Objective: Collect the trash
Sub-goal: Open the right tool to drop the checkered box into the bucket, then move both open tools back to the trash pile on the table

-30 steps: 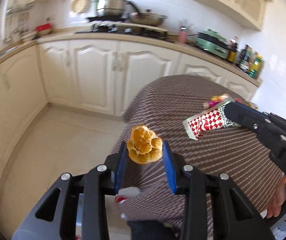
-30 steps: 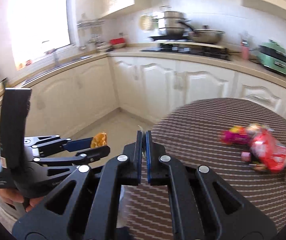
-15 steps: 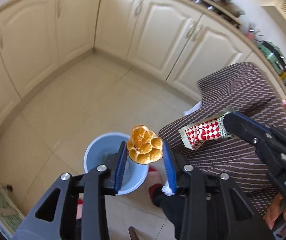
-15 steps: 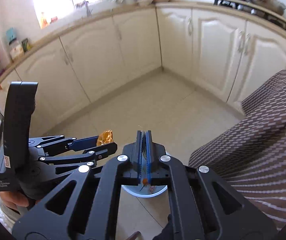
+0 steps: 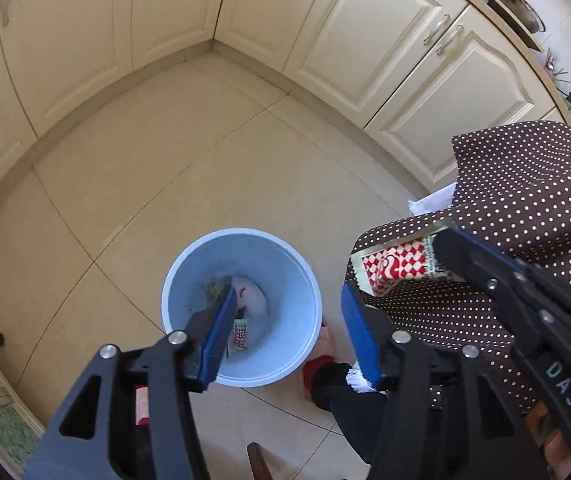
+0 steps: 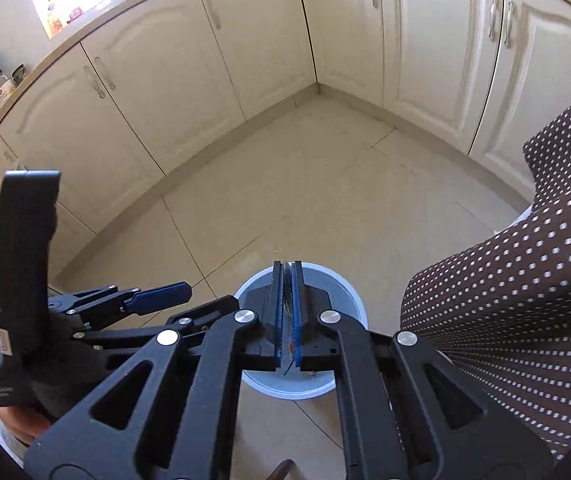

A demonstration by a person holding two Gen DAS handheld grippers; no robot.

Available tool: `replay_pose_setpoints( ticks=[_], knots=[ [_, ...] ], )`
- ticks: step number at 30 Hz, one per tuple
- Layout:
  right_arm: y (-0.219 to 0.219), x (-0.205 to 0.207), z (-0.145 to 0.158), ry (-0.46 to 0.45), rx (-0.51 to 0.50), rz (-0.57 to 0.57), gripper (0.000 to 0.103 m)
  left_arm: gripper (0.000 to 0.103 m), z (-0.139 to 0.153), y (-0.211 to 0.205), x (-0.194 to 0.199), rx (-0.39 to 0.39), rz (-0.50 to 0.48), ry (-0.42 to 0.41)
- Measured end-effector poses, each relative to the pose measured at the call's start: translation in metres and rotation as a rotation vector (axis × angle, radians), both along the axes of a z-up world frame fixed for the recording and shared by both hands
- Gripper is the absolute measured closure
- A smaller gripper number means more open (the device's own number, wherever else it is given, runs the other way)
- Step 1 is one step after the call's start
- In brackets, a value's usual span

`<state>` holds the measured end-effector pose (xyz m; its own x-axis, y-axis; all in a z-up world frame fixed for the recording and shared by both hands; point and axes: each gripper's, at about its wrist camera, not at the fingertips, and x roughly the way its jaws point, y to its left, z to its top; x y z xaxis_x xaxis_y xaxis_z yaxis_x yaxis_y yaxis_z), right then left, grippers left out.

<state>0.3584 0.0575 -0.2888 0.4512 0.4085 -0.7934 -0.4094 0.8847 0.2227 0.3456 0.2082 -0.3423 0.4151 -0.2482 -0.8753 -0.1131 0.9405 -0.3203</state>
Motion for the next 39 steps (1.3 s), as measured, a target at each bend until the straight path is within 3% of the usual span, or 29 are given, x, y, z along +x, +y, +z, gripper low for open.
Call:
replay_pose_setpoints(
  ticks=[15,22,31,39],
  knots=[
    [0.016,0.006,-0.003,-0.001,0.022,0.018,0.099,0.047,-0.001,0.014,-0.006,-0.016,0.021,0.005],
    [0.015,0.0,0.005,-0.013,0.045,0.034,0.098,0.045,0.016,0.018,-0.011,-0.037,0.037,-0.029],
    [-0.016,-0.029,0.053,-0.1,0.04,0.004,0.098,0.045,0.073,-0.001,-0.033,-0.016,0.016,-0.122],
    [-0.101,-0.077,0.127,-0.24,0.043,-0.121,0.098,0.043,0.169,-0.077,-0.062,0.028,-0.118,-0.296]
  ],
)
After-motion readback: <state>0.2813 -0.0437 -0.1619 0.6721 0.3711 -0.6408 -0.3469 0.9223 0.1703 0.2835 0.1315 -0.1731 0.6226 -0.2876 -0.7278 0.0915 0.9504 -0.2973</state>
